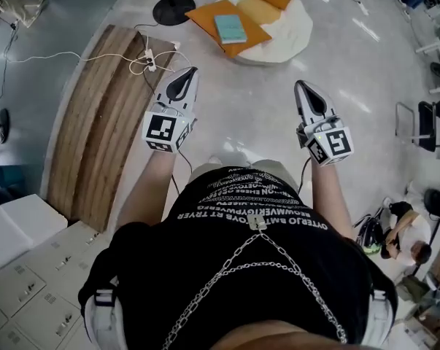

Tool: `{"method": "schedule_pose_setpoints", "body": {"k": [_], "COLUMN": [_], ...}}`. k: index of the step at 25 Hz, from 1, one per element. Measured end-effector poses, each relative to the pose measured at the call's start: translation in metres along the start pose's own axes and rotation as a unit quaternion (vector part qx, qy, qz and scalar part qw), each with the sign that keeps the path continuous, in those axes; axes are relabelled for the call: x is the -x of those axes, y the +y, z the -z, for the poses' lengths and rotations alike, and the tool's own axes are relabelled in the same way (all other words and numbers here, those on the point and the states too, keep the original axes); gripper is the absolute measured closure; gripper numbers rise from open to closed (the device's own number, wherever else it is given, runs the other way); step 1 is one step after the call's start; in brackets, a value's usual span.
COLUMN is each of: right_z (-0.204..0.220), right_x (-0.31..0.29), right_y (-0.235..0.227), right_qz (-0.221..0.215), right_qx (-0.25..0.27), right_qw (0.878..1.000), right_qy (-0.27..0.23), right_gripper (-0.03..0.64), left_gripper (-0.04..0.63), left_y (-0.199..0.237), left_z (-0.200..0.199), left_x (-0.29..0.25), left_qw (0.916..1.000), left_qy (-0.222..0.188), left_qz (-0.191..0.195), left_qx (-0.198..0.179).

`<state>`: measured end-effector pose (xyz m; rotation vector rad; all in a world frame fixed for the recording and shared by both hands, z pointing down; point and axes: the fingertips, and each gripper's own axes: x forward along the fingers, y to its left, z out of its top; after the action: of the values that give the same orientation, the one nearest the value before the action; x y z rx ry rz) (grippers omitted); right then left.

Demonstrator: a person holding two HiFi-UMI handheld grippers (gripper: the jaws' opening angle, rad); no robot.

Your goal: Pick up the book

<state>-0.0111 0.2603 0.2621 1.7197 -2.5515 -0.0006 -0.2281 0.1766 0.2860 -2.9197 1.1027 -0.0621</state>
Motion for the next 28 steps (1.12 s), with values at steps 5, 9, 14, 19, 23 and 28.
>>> {"method": "schedule_pose_setpoints", "body": {"k": [5, 9, 14, 19, 23, 28], "right_z": [0.024, 0.027, 0.043, 0.056, 0.055, 0.056], "right_x": [-0.004, -0.011, -0.037, -0.076, -0.102, -0.123], "right_y": [-0.015, -0.042, -0.093, -0.151, -0.197, -0.251], "right_qz": [0.016, 0.022, 0.012, -0.015, -0.040, -0.067], "right_qx": [-0.041, -0.058, -0.082, -0.089, -0.099, -0.101], "right_qw": [0.999, 0.998, 0.996, 0.996, 0.994, 0.992], "right_qy": [0.012, 0.010, 0.014, 0.022, 0.021, 0.033], "right_gripper": [0.621, 0.621, 0.621, 0.621, 0.621, 0.621], "left_gripper": [0.591, 0.591, 0.589, 0.590, 0.591, 0.591], "left_y": [0.014, 0.006, 0.011, 0.024, 0.025, 0.020], "left_z": [-0.002, 0.002, 0.011, 0.006, -0.011, -0.034], "left_x": [-0.025, -0.054, -0.100, -0.165, -0.225, -0.286], "left_qw": [0.9999, 0.9995, 0.9989, 0.9995, 0.9998, 0.9999], "left_qy": [-0.013, -0.002, 0.015, 0.025, 0.021, 0.006], "left_qz": [0.000, 0.020, 0.028, 0.010, 0.005, -0.003], "left_qx": [0.011, 0.024, 0.034, 0.019, -0.004, -0.008]}}
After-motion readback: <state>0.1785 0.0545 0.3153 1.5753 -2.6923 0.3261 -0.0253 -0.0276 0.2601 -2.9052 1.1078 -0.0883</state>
